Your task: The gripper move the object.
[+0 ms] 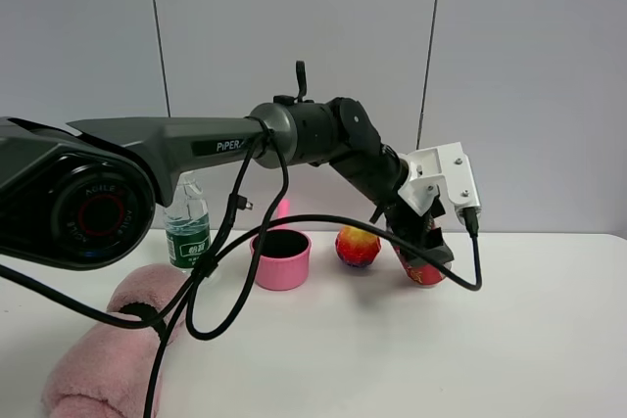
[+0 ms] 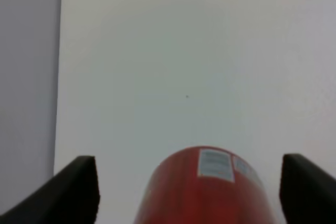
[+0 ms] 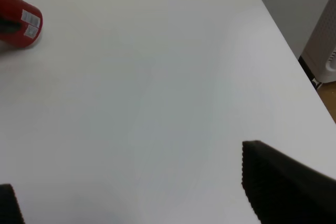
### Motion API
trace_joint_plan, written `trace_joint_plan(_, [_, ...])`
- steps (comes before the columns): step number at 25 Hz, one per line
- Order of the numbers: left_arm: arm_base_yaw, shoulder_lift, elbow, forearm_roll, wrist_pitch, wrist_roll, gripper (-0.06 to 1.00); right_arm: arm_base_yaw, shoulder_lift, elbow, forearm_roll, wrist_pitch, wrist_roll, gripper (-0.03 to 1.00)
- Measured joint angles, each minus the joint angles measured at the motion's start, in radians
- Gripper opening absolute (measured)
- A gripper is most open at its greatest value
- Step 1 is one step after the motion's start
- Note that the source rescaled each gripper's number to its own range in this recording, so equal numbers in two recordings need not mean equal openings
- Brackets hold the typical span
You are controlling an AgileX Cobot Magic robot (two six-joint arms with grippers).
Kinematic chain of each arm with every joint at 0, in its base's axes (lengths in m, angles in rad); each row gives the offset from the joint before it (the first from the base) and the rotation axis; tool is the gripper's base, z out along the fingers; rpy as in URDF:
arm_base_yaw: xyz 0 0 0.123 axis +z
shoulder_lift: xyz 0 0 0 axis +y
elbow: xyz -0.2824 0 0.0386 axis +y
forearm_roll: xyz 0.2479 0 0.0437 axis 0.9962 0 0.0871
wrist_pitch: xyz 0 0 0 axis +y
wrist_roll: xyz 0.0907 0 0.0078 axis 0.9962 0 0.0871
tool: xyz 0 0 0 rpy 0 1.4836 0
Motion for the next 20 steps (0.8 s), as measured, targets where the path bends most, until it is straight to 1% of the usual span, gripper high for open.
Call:
trace_joint_plan(4, [0.000,0.000,0.000,0.001,0.001,0.000,0.36,0.000,0.000,0.000,0.000,0.000,0.000,1.00])
trace_joint_plan(14, [0.000,0.000,0.000,0.000,0.000,-0.001,0.36,0.000,0.000,0.000,0.000,0.000,0.000,1.00])
trace_joint_plan(20, [0.000,0.000,0.000,-0.001,0.000,-0.028,0.36,0.000,0.000,0.000,0.000,0.000,0.000,1.00])
